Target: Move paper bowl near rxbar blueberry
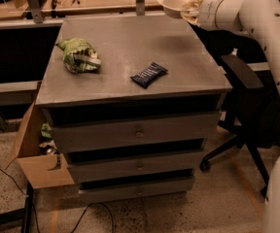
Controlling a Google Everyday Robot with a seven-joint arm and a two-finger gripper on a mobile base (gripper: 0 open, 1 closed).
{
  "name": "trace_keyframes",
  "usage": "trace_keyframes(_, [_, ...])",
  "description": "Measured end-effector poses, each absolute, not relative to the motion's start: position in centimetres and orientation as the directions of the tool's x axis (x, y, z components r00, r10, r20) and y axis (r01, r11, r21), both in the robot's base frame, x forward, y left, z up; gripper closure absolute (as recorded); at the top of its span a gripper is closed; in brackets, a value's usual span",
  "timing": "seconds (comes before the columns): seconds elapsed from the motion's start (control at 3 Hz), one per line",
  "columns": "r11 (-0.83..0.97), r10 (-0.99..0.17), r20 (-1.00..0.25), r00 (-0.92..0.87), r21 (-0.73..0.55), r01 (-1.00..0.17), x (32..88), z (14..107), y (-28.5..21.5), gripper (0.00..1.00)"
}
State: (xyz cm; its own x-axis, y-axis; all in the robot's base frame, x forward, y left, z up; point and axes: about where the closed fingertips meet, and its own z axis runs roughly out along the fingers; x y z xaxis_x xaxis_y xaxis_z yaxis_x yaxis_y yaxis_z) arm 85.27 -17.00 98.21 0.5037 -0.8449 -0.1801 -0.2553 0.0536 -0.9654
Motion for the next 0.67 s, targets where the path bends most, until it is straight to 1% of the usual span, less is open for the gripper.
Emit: trace_keyframes(0.67, [0.038, -0.85, -0.174, 0.498, -0.962, -0.271, 84.43, 97.7, -16.72, 1.0])
